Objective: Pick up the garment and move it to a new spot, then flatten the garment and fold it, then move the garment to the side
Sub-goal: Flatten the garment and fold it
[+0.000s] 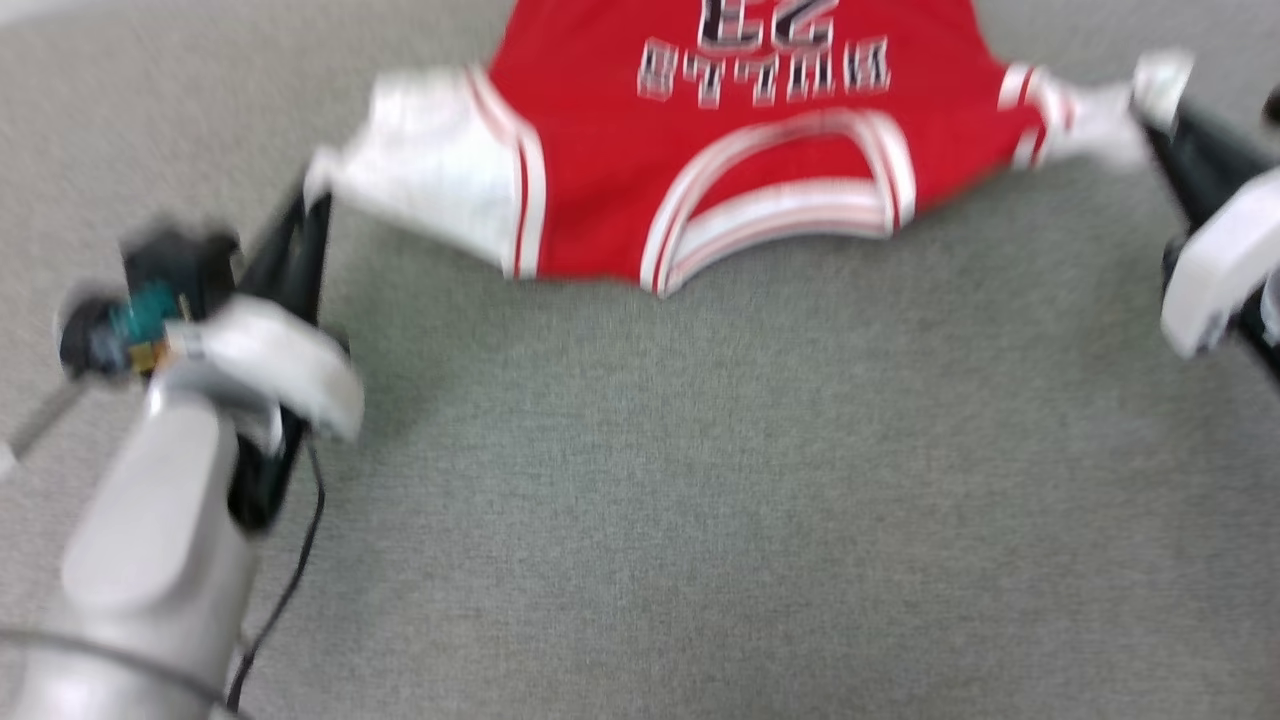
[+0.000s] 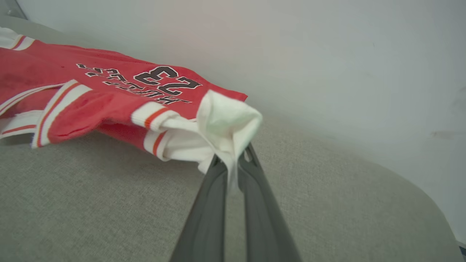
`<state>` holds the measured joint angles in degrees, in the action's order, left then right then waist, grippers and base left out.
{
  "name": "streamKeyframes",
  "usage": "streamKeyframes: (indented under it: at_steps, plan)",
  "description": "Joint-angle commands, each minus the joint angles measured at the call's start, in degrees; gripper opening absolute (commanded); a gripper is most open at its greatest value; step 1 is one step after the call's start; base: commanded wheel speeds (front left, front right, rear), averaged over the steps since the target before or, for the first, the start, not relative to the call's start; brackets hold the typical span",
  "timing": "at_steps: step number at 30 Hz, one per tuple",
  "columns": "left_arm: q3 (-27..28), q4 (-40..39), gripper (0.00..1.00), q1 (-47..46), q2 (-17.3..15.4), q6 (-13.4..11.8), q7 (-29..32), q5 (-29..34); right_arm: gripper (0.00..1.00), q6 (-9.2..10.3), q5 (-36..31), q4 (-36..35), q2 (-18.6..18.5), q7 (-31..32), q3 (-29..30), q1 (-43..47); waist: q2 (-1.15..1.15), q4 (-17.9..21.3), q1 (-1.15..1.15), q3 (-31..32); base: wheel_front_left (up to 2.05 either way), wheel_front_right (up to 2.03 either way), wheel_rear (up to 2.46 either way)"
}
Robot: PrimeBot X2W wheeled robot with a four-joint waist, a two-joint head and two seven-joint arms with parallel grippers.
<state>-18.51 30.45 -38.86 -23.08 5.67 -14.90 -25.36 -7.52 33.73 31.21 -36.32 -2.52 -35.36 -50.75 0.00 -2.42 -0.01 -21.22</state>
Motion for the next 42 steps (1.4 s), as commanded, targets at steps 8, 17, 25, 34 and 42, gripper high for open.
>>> streamKeyframes:
  at_steps: [8, 17, 25, 34, 42]
  plan:
    - [0.1, -4.1, 0.0, 18.9, -4.6, -0.8, 1.1, -1.1, 0.0, 0.06, 5.9, -4.3, -5.0, 3.6, -6.9, 12.8, 0.0, 1.7, 0.01, 12.5, 0.0, 0.0, 0.0]
    - [-1.7, -14.0, 0.0, 36.1, -9.4, -0.2, 8.1, -5.1, 0.0, 0.07, 12.7, -8.7, -8.9, 8.0, -10.7, 22.8, 0.0, 2.7, 0.01, 17.2, 0.0, 0.0, 0.0]
    - [-1.8, -21.0, 0.0, 46.7, -11.6, -2.5, 12.0, -7.5, 0.0, 0.07, 18.0, -12.1, -11.4, 10.4, -9.5, 32.1, 0.0, 3.3, 0.01, 19.9, 0.0, 0.0, 0.0]
    - [-3.2, -25.4, 0.0, 54.7, -12.6, -3.3, 14.2, -9.0, 0.0, 0.07, 19.8, -17.1, -13.3, 14.1, -8.7, 42.6, 0.0, 3.7, 0.01, 21.3, 0.0, 0.0, 0.0]
    - [-3.6, -27.7, 0.0, 53.4, -10.8, -2.8, 13.8, -10.9, 1.0, 0.06, 18.9, -17.6, -12.2, 15.0, -1.6, 45.4, 0.0, 3.2, 0.01, 20.2, 0.0, 0.0, 0.0]
